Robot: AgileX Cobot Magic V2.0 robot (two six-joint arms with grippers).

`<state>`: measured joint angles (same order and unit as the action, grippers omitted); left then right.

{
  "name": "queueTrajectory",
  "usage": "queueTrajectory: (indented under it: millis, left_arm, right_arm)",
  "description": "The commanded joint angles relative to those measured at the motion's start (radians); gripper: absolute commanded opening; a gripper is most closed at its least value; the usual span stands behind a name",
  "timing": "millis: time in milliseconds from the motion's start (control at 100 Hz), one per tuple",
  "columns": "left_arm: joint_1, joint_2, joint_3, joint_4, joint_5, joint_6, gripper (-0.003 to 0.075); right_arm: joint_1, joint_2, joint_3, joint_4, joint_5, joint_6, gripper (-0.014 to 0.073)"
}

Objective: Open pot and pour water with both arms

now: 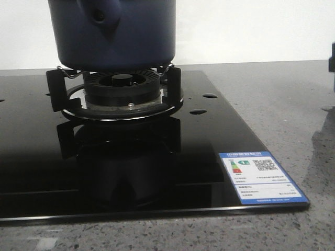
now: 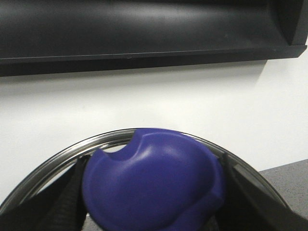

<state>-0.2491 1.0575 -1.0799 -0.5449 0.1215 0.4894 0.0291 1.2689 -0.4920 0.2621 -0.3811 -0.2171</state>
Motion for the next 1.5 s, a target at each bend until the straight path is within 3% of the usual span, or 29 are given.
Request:
queueTrajectory:
  millis: [0,190,390,850,1160,1490]
  left_arm:
    - [0.002,-0.023,-0.039,-0.006,-0.095,0.003,0.0368]
    - [0.002,-0.023,-0.039,-0.006,-0.089,0.003,0.0368]
    - [0.002,-0.023,-0.039,-0.006,-0.086,0.003,0.0368]
    - [0.001,-0.023,-0.039,-0.006,-0.086,0.003,0.0368]
    - [0.001,-0.023,-0.039,-0.006,-0.073,0.003,0.0368]
    - [0.001,-0.023,-0.039,-0.006,-0.073,0.003,0.0368]
  right_arm:
    - [0.0,-0.078,-0.094,-0.024,0.012,0.002,0.0255]
    - [0.035,-0.121,-0.307,-0.064,0.313,0.002,0.0255]
    - [0.187,-0.103,-0.517,-0.203,0.506,0.0,0.0255]
    - [0.501,0.153,-0.946,-0.677,0.887,-0.011,0.0255]
    - [0.618,0.268,-1.057,-1.044,0.948,-0.011,0.0254]
    - [0.626,0.307,-1.055,-1.369,0.941,-0.011,0.0254]
